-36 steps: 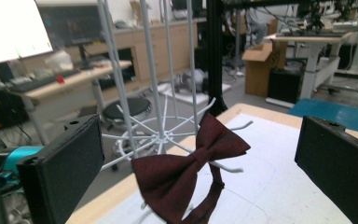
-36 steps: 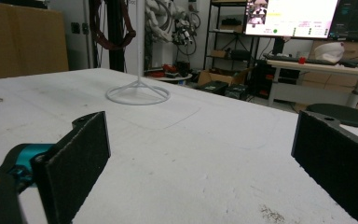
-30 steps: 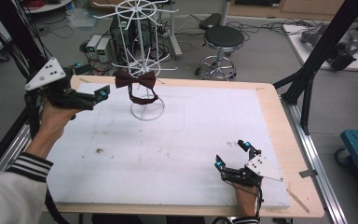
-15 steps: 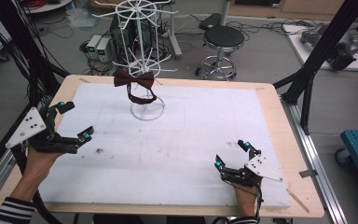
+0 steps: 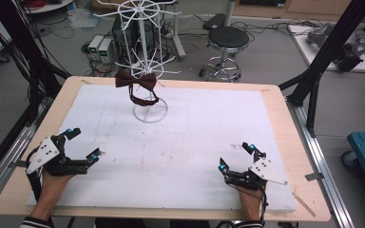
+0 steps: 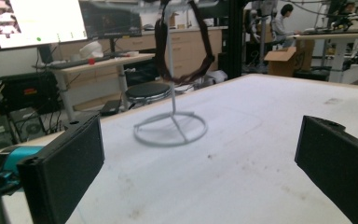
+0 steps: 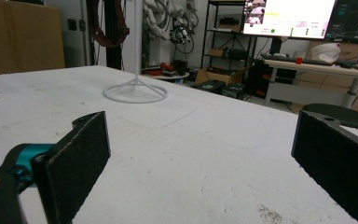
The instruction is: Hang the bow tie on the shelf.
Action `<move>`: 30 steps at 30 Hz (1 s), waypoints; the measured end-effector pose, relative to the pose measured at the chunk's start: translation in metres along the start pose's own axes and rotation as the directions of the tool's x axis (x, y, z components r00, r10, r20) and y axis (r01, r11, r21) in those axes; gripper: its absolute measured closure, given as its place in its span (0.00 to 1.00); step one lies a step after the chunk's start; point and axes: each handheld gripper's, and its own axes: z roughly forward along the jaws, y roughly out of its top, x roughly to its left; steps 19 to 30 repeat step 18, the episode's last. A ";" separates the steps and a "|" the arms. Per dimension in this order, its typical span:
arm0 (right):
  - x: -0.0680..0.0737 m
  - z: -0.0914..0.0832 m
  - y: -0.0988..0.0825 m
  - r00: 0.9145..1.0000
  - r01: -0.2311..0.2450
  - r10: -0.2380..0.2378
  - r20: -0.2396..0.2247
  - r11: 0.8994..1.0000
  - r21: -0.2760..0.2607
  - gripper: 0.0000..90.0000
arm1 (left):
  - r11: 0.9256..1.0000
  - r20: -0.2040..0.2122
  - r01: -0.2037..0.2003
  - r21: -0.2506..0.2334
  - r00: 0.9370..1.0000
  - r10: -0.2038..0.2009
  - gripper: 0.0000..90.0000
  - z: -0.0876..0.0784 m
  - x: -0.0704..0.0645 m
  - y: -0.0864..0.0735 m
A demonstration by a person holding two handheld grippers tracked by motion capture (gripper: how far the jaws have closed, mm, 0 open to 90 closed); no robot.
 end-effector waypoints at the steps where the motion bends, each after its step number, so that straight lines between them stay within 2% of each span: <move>1: 0.000 0.000 0.000 1.000 -0.004 0.004 0.000 1.000 0.002 0.04 | 1.000 -0.011 0.001 -0.002 1.000 -0.001 0.02 -0.001 -0.001 -0.004; 4: 0.001 0.000 0.000 1.000 0.002 -0.002 0.002 1.000 0.003 0.04 | 1.000 -0.034 0.002 -0.017 0.999 -0.002 0.02 -0.003 -0.002 -0.012; 10: 0.001 0.001 0.000 1.000 0.013 -0.013 0.002 1.000 0.008 0.04 | 1.000 -0.035 0.010 -0.010 0.999 -0.010 0.02 -0.004 -0.004 -0.023; 17: 0.003 0.002 0.001 1.000 0.028 -0.028 0.006 0.999 0.017 0.04 | 0.998 -0.072 0.052 -0.041 0.996 -0.054 0.02 -0.007 -0.001 -0.025; 30: 0.003 0.002 0.001 1.000 0.028 -0.028 0.006 0.999 0.017 0.04 | 0.998 -0.072 0.052 -0.041 0.996 -0.054 0.02 -0.007 -0.001 -0.025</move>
